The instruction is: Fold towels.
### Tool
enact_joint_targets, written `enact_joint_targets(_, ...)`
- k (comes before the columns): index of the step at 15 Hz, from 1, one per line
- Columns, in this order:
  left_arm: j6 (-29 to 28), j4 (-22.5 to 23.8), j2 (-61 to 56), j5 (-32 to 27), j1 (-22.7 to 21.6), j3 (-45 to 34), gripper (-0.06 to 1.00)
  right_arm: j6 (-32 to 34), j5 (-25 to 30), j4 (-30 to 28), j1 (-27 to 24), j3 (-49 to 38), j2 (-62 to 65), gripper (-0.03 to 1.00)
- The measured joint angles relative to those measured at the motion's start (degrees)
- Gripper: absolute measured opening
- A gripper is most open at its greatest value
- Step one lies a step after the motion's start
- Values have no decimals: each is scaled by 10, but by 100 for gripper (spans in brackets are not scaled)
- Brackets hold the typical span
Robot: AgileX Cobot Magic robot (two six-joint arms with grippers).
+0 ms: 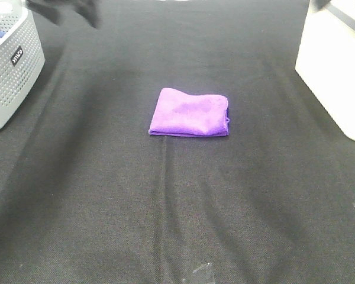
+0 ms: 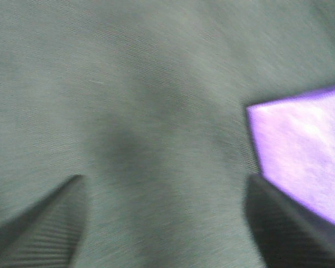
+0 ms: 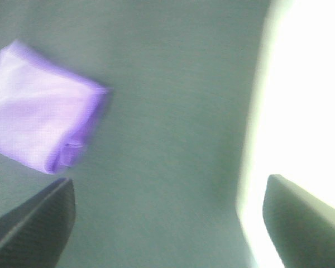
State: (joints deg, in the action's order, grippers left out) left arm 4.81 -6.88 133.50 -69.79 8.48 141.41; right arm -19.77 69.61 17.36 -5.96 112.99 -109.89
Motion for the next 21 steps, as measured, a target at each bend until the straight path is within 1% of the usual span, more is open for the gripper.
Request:
enact_joint_targets(2,-3,22,-78,0,-21,-80,79,9,0,-6,-30,-75,91,87)
enact_joint_targets(3,-5,30,-121,0,-30,-117,79,12,1,-13,-44,-128,140,87)
enact_joint_targets(5,-9,34,-225,0,-60,-210,79,15,0,-21,-62,-231,254,87)
enact_joint_targets(7,-9,37,-339,0,-96,-319,79,15,2,-22,-63,-343,368,87)
enact_joint_targets(10,23,41,-508,0,-129,-488,79,14,2,-22,-63,-479,512,87)
enact_joint_targets(12,38,42,-621,-1,-132,-596,79,14,2,-28,-63,-566,618,87)
enact_joint_targets(14,39,42,-744,11,-132,-707,79,19,3,-34,-63,-639,728,87)
enact_joint_targets(15,39,42,-827,28,-132,-780,79,36,3,-35,-63,-675,782,87)
enact_joint_targets(16,39,38,-878,36,-132,-825,79,54,0,-37,-63,-721,841,87)
enact_joint_targets(17,39,35,-932,41,-132,-874,79,58,-15,-41,-63,-749,875,87)
enact_joint_targets(18,39,34,-980,47,-132,-920,79,58,-26,-44,-61,-768,896,87)
enact_joint_targets(21,37,35,-1080,67,-131,-1015,79,37,-36,-43,-7,-789,939,87)
